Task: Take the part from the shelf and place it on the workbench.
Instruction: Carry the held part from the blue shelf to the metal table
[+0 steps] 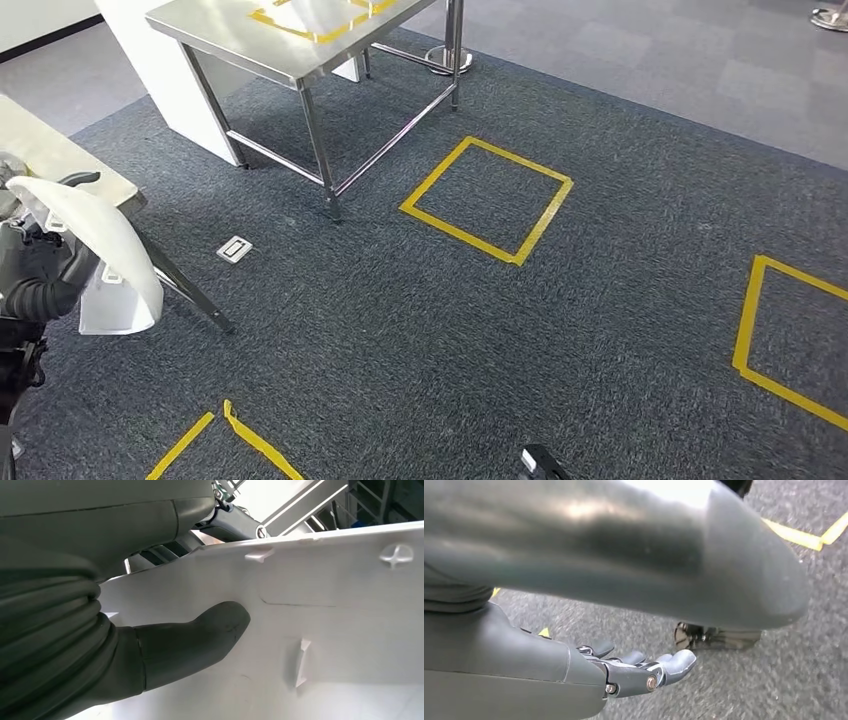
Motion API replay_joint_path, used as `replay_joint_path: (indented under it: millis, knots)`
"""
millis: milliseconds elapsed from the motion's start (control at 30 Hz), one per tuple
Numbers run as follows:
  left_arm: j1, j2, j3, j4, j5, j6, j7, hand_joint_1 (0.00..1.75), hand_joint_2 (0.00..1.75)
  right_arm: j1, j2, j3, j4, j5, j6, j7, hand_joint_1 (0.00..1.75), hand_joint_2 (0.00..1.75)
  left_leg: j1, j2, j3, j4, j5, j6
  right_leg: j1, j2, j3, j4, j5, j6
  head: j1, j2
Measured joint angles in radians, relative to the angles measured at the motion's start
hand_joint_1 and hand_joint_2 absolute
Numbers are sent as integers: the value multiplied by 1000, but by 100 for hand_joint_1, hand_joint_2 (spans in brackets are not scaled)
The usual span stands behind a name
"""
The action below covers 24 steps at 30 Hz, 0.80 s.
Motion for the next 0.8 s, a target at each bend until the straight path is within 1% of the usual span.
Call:
replay_joint_path:
  millis: [33,67,100,133,167,200,233,267,300,333,367,400,433,467,500,533,567,600,633,667,700,733,767,800]
  knots:
    - [0,0,1,2,0,-1,0,175,175,-1,1,0,0,0,0,0,0,0,-1,10,-4,1,0,-5,-1,-12,3,-5,4,-6,0,0]
    - [-2,0,2,4,0,-1,0,175,175,-1,1,0,0,0,0,0,0,0,-3,34,-12,15,-11,-10,-3,-25,5,-9,8,-14,-3,0]
    - [-4,0,2,6,-1,-2,0,175,175,-1,2,-1,0,-1,0,0,0,0,-4,66,-29,50,-33,-12,-5,-38,7,-14,12,-21,-6,0]
    - [-6,-2,2,9,-1,-2,0,175,175,0,2,-1,0,-1,0,0,0,0,-6,102,-51,104,-65,-14,-3,-51,7,-15,12,-25,-9,0]
    - [-8,-5,1,11,-2,-2,0,175,175,2,2,-1,0,-1,0,0,0,0,-6,122,-79,170,-100,-16,-2,-64,6,-15,12,-28,-12,0]
    - [-7,-7,1,14,-2,-3,0,175,175,3,2,-1,0,-1,0,0,0,0,-6,131,-104,230,-125,-18,0,-77,5,-15,11,-29,-12,0]
    - [-6,-10,0,17,-3,-3,1,175,175,4,2,-1,0,-1,0,0,0,0,-6,135,-117,265,-135,-19,0,-91,5,-15,11,-30,-12,0]
    - [-6,-11,0,20,-3,-4,1,175,175,4,2,-1,0,-1,0,0,0,0,-6,138,-110,262,-126,-20,1,-106,4,-14,9,-30,-12,0]
    - [-6,-12,0,21,-3,-5,2,175,175,4,2,-1,0,-1,0,0,0,0,-6,146,-84,221,-101,-18,1,-119,5,-13,8,-29,-12,0]
    - [-7,-13,0,22,-3,-5,2,175,175,3,2,-1,0,-1,0,1,0,0,-8,166,-45,155,-71,-15,2,-133,7,-11,5,-26,-12,0]
    - [-9,-14,0,21,-3,-5,2,175,175,3,2,-1,0,-1,0,1,0,0,-13,195,-8,91,-51,-10,5,-145,8,-8,0,-23,-13,0]
    - [-10,-14,0,20,-3,-5,2,175,175,2,2,-1,0,-1,0,3,0,0,-17,216,18,43,-38,-2,8,-156,10,-5,-4,-19,-12,0]
    - [-11,-15,0,20,-3,-5,2,175,175,2,2,-1,0,-1,0,4,0,0,-21,229,31,17,-34,7,11,-167,11,-3,-7,-15,-10,0]
    - [-12,-16,0,19,-3,-5,3,175,175,2,2,-1,0,-1,0,4,0,0,-25,226,31,11,-36,14,14,-180,12,-2,-9,-11,-9,0]
    - [-11,-17,1,19,-3,-5,5,175,175,1,2,-1,0,-1,0,5,0,0,-23,208,28,10,-32,22,15,-193,14,-3,-11,-7,-7,0]
    - [-11,-17,1,19,-3,-6,6,175,175,0,2,-1,0,-1,0,5,0,0,-21,195,27,7,-30,27,13,-191,15,-1,-15,-1,-7,0]
    - [-12,-17,2,19,-3,-7,8,175,175,-2,2,-1,0,-1,0,5,0,0,-18,181,27,5,-27,32,10,-172,12,11,-25,6,-6,0]
    - [-13,-19,2,19,-2,-8,9,175,175,-3,2,-1,0,-1,0,5,0,0,-14,169,27,2,-24,36,7,-141,0,40,-45,13,-5,0]
    - [-15,-22,2,19,-2,-9,9,175,175,-2,2,-1,0,-1,0,5,0,0,-10,157,27,1,-23,39,2,-103,-23,89,-71,19,-2,0]
    - [-16,-25,2,20,-2,-9,10,175,175,-1,2,-2,0,-1,0,5,0,0,-9,144,25,1,-21,41,0,-77,-54,153,-101,23,0,0]
    - [-15,-30,2,22,-2,-10,11,175,175,1,2,-2,0,-1,0,5,0,0,-9,130,24,2,-21,43,-2,-65,-87,219,-126,26,2,0]
    - [-14,-33,2,24,-2,-10,11,175,175,3,2,-3,0,-1,0,5,0,0,-8,114,22,3,-20,43,-4,-60,-113,264,-135,27,3,0]
    - [-12,-35,1,26,-2,-10,11,175,175,4,2,-3,0,-1,0,5,0,0,-8,98,21,5,-20,42,-4,-59,-122,274,-124,26,3,0]
    - [-11,-36,1,27,-2,-10,12,175,175,4,2,-4,0,-1,0,5,0,0,-8,83,21,7,-19,41,-5,-56,-113,246,-95,25,4,0]
